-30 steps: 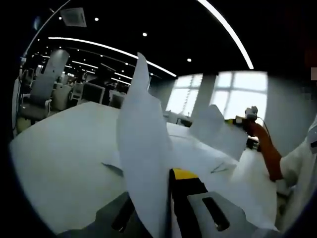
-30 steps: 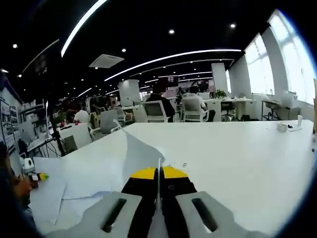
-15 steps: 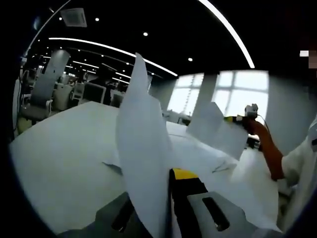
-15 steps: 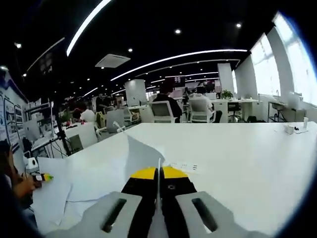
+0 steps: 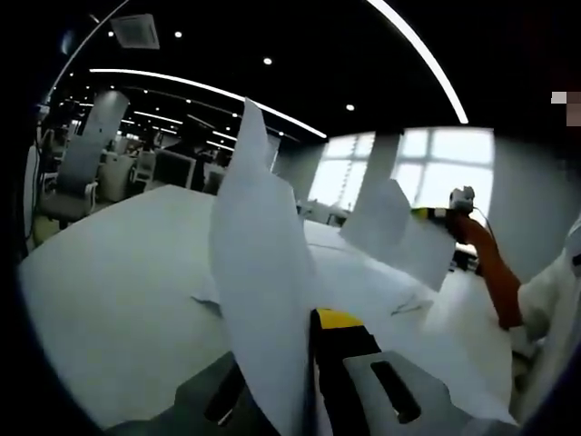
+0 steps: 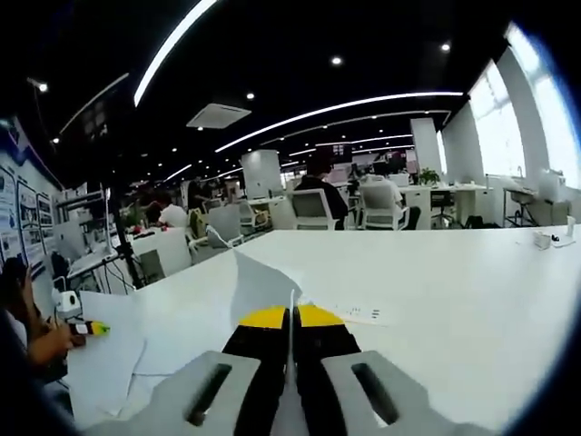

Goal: Organize the stack of printing papers by aligning and flattening the scattered papers on the table

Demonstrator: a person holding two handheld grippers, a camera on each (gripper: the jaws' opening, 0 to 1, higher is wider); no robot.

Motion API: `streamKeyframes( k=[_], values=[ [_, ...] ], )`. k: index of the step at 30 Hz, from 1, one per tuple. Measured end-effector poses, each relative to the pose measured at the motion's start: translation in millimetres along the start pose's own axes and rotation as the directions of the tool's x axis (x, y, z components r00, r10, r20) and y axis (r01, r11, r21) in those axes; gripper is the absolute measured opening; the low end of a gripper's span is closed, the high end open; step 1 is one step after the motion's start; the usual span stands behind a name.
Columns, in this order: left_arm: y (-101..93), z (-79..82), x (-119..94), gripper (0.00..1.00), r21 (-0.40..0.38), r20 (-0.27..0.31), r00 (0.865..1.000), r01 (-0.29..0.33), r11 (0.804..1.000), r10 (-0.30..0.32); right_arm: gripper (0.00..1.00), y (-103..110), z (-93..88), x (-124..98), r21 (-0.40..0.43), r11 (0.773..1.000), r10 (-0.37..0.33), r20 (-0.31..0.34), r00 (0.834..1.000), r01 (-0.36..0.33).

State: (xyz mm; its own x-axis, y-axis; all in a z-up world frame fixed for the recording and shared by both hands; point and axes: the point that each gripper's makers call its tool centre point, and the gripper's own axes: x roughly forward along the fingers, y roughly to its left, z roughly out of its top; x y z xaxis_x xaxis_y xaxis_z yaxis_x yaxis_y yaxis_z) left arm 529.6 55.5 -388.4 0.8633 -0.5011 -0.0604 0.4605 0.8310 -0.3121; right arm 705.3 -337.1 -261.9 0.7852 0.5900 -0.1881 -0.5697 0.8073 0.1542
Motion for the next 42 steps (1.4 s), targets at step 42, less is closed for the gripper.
streamKeyframes(
  k=[42],
  values=[
    [12.5, 4.6, -1, 0.06, 0.004, 0.029, 0.999, -0.041, 0.999, 0.04, 0.0, 59, 4.5, 30, -0.029, 0.991, 0.13, -0.009, 0.991, -0.13]
  ],
)
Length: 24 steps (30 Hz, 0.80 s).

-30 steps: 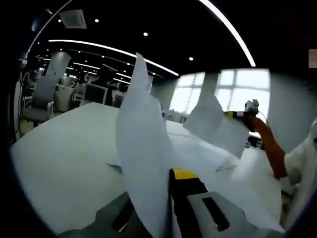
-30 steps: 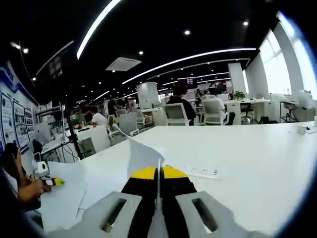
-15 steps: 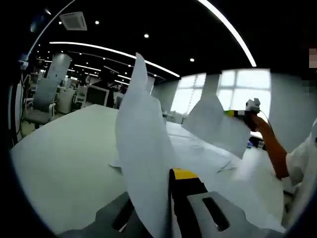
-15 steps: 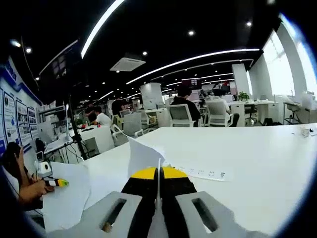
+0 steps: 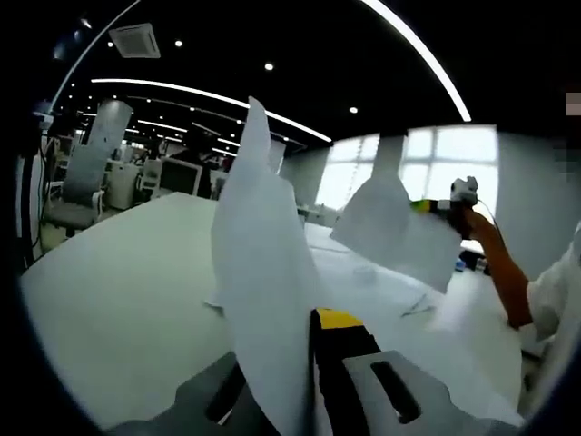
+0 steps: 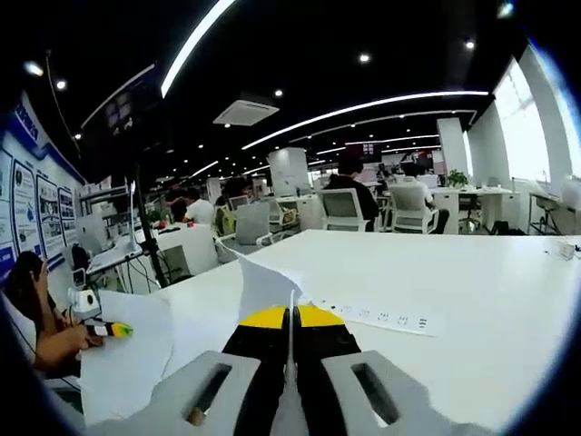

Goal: Organize the stack of printing papers by aligning and flattening the scattered papers on the table

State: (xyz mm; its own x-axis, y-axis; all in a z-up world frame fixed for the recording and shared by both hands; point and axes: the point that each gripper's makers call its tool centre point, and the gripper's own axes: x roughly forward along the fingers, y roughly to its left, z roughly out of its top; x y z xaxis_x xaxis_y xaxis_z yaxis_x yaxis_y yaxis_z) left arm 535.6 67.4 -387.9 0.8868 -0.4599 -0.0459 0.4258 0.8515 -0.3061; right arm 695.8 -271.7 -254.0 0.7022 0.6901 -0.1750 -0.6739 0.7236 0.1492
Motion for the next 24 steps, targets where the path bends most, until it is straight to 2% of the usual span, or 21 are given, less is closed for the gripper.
streamKeyframes(
  k=[20, 22, 24],
  values=[
    [-2.7, 3.6, 3, 0.06, -0.003, 0.018, 0.999, -0.042, 0.999, 0.042, 0.0, 21, 8.6, 2, -0.004, 0.999, 0.051, 0.026, 0.998, -0.051],
    [-4.2, 6.2, 2, 0.06, -0.021, 0.032, 0.999, -0.038, 0.999, 0.038, 0.0, 23, 11.7, 0, -0.004, 0.999, 0.055, 0.035, 0.998, -0.054],
    [-7.5, 16.3, 1, 0.06, -0.081, 0.092, 0.995, -0.03, 0.996, 0.037, 0.0, 25, 15.8, -3, -0.006, 0.998, 0.057, 0.046, 0.997, -0.057]
  ],
)
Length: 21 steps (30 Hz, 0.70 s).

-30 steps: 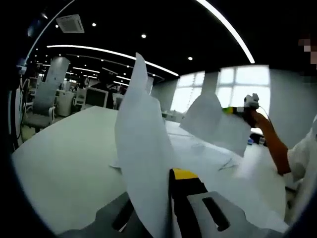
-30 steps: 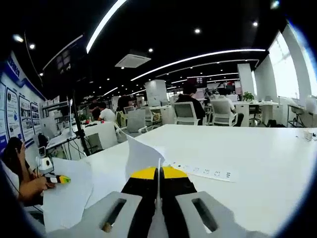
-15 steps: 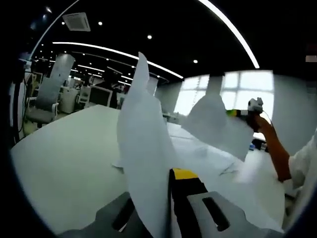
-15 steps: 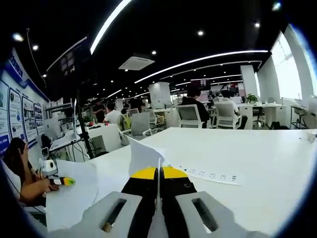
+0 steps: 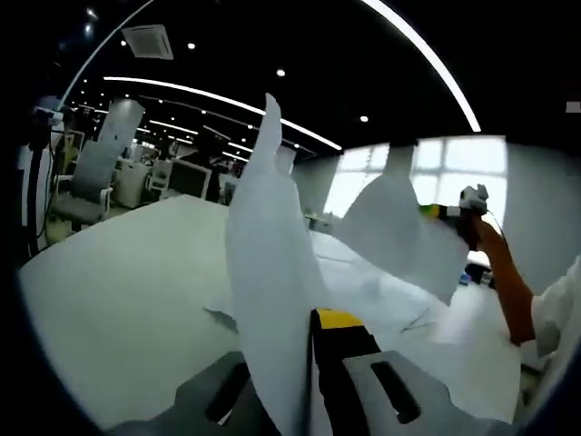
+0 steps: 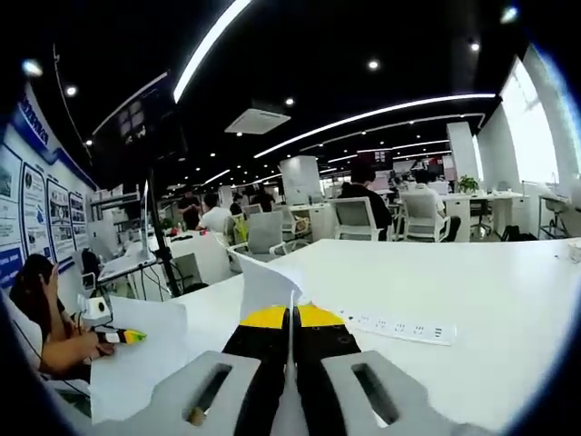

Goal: Organize the stack of printing papers by aligning and flattening the scattered papers on the table

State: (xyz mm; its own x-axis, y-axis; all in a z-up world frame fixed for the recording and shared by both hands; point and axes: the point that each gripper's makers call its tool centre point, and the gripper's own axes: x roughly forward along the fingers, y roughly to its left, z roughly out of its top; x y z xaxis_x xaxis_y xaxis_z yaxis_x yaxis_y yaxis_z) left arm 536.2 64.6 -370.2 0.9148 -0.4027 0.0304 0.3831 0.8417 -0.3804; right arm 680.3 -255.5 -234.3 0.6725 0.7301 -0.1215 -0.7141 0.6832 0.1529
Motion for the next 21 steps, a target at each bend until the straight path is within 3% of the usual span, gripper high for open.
streamKeyframes(
  k=[2, 10, 21],
  values=[
    [-3.1, 3.1, 1, 0.06, -0.037, 0.022, 1.0, 0.012, 0.999, -0.012, 0.0, 3, 5.0, -3, 0.0, 1.0, 0.005, 0.015, 1.0, -0.005],
    [-4.6, -9.9, 14, 0.06, 0.057, -0.017, 0.999, -0.037, 0.998, 0.038, 0.0, 14, 16.2, -6, -0.004, 0.999, 0.038, 0.048, 0.998, -0.038],
    [3.7, -2.3, 9, 0.06, -0.007, 0.025, 0.997, -0.071, 0.997, 0.071, 0.0, 28, 16.6, 1, 0.002, 0.996, 0.085, 0.047, 0.995, -0.086]
  ],
)
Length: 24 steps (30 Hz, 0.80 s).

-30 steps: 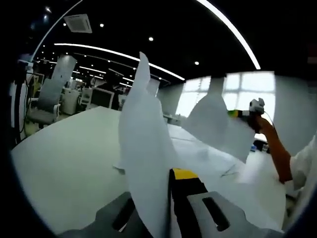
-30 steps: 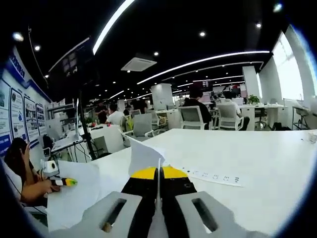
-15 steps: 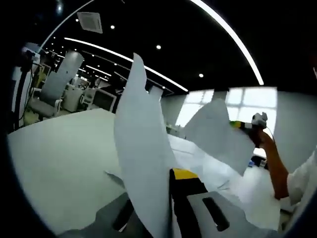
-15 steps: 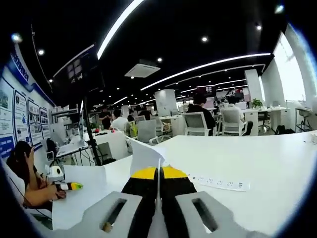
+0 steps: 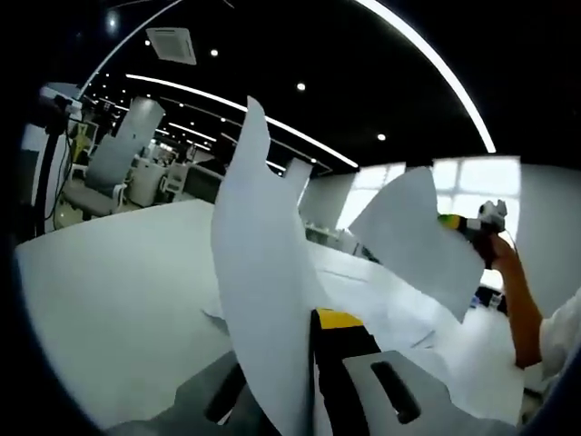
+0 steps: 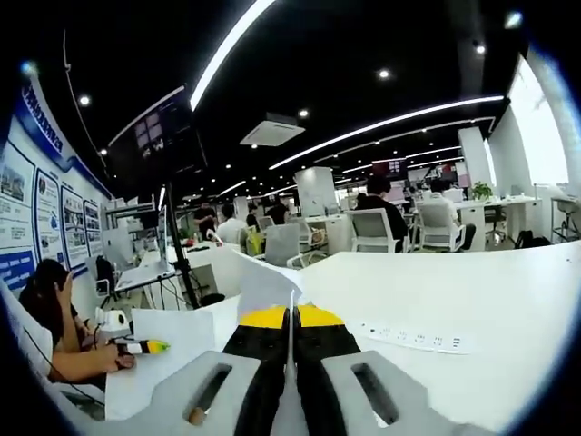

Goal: Organize the stack of printing papers by aligning and flattening the scattered papers on the table

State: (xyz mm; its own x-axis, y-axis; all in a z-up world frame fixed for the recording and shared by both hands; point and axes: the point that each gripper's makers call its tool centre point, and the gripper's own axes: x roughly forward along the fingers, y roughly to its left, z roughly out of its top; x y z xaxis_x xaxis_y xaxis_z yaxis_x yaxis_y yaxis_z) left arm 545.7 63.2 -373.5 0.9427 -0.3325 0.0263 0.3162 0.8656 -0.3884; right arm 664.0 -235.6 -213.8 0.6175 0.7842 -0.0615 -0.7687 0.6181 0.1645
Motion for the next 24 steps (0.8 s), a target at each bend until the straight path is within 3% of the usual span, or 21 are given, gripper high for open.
streamKeyframes(
  k=[24],
  values=[
    [4.3, -4.3, 3, 0.06, 0.02, -0.02, 1.0, -0.023, 1.0, 0.024, 0.0, 27, 2.1, 7, -0.014, 0.997, 0.076, -0.002, 0.997, -0.076]
  ],
)
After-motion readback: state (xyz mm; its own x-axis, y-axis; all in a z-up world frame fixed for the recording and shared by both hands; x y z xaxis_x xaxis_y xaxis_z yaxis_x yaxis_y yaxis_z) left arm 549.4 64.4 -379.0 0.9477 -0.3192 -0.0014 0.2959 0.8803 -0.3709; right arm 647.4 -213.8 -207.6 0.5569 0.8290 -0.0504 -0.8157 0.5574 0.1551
